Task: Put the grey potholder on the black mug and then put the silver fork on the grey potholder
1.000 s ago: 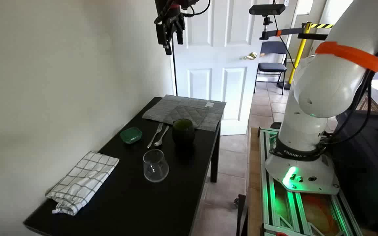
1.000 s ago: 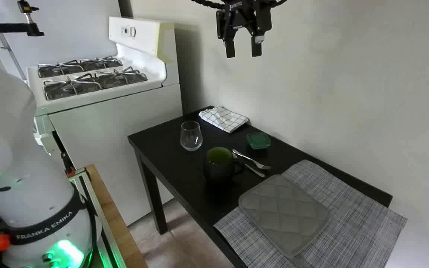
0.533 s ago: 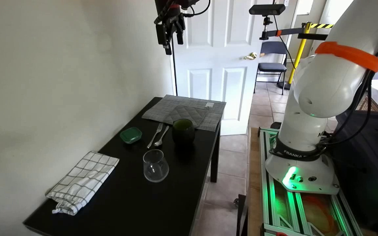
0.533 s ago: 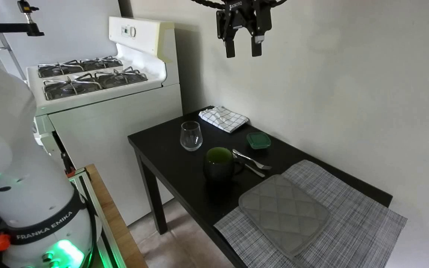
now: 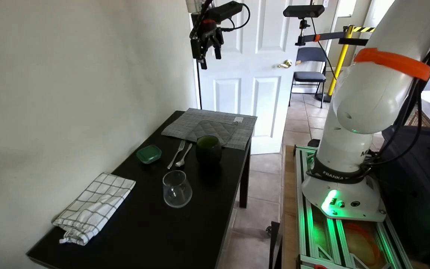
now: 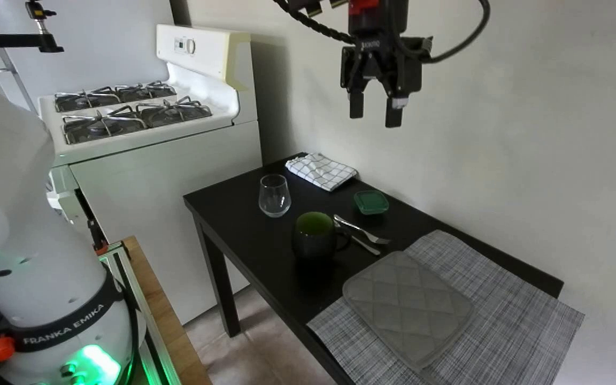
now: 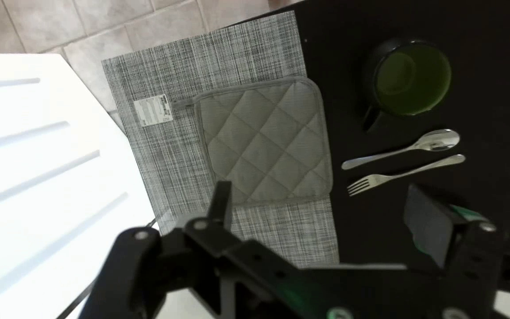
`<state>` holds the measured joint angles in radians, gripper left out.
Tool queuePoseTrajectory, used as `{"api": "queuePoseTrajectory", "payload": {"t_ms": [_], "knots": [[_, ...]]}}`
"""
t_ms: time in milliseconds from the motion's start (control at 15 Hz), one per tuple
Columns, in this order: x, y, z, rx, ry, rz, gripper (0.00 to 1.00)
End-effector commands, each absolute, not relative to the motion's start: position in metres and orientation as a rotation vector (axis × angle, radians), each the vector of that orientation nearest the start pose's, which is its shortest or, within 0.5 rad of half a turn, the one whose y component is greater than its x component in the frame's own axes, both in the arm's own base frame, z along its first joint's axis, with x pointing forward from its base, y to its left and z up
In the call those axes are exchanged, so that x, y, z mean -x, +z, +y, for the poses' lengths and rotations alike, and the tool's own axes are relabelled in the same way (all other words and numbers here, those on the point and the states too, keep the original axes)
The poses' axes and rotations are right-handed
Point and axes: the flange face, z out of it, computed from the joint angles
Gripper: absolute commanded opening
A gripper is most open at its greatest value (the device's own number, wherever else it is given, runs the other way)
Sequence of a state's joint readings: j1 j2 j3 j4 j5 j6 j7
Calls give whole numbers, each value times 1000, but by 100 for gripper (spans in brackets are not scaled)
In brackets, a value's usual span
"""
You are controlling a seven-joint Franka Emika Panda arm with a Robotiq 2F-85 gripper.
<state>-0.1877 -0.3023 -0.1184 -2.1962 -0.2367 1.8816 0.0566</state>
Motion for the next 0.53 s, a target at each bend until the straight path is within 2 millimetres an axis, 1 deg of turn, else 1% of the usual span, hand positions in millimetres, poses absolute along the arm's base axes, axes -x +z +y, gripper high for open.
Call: {"api": "queuePoseTrajectory", "payload": {"t_ms": [0,133,267,333,467], "knots": [[-437,469,-210,3270,30,515,100],[-439,448,-231,3264,-25,482,100],[-441,428,-248,3260,-71,480,100],[-442,416,-256,3254,-88,503,100],[-443,393,-270,3189,-111,572,100]]}}
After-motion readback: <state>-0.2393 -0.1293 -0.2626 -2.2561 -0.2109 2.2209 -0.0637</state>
